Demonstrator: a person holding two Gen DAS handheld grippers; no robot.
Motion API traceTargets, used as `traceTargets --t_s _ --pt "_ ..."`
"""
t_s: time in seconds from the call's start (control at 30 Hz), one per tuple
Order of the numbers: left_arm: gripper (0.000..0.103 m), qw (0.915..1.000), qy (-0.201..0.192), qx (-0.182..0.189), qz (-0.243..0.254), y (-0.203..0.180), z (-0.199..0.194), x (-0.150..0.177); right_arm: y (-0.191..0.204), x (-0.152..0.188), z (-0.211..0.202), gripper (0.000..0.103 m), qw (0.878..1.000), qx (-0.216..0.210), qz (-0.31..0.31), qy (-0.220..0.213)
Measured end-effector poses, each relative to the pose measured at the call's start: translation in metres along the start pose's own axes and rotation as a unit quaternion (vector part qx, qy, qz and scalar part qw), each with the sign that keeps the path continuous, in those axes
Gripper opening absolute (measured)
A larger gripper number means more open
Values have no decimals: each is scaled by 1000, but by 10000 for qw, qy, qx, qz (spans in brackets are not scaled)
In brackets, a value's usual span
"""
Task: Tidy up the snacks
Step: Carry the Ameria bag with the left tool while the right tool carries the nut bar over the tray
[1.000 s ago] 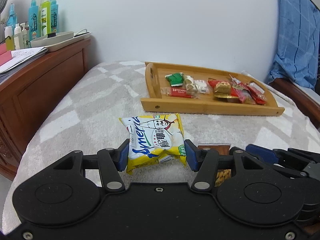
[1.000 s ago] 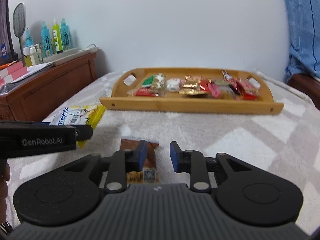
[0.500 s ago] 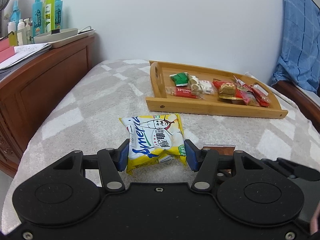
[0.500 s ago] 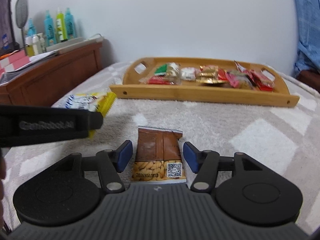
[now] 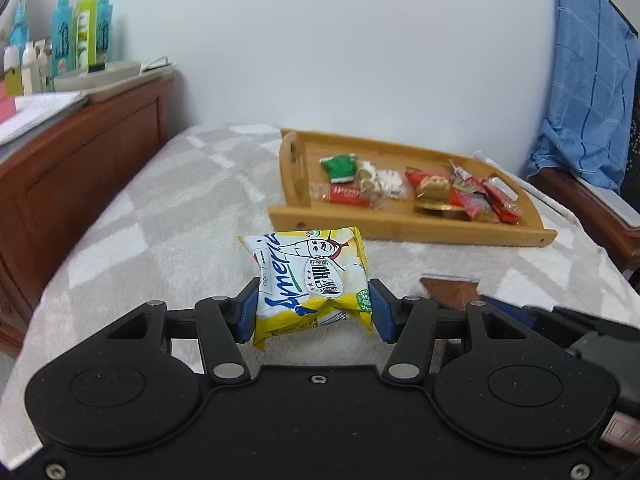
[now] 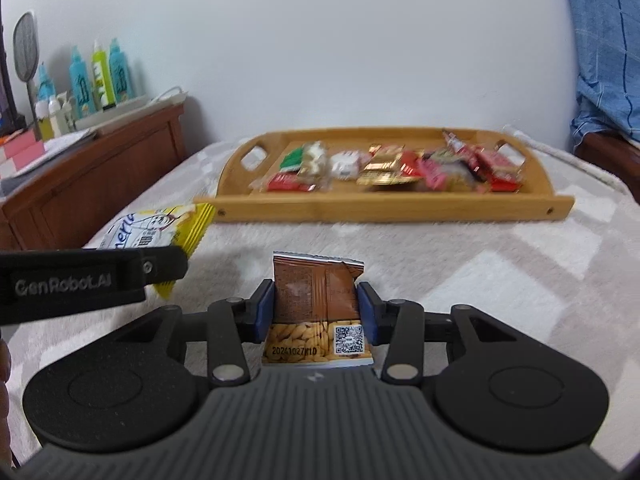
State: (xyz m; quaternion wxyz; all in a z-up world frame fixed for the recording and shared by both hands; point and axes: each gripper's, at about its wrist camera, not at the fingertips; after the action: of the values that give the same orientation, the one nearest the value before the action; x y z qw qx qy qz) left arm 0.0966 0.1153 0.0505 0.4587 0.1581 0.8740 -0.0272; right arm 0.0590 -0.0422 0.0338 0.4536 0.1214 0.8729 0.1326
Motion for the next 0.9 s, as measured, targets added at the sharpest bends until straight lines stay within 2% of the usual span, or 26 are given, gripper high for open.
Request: traceTargets --t_s 0.2,0.47,0.57,0.67,0.9 --pt "53 9998 -163 97 51 -6 -6 -22 -13 -28 -8 48 9998 -19 60 -187" --pt "53 9992 -206 260 219 -20 3 -60 -35 -73 -14 48 9986 -73 211 -472" --pt "53 9983 -335 264 385 -25 8 -79 -44 -92 -12 48 9980 -96 260 -570" --pt "53 9973 -483 313 459 -27 19 -101 -52 -112 -6 48 9973 -98 260 -674" --pt "53 9956 -484 378 702 -31 62 -146 -68 -157 18 48 9961 -49 222 -847"
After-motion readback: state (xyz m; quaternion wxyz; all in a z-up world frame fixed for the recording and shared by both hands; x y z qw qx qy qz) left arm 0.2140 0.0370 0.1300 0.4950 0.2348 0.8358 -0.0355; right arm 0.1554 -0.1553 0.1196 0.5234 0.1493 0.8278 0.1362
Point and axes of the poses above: each gripper's, at about its wrist camera, not at the fingertips, and z roughly the way its jaws point, y to its left, x to its underside, and after that the axes turned 15 degrees about z, right-handed
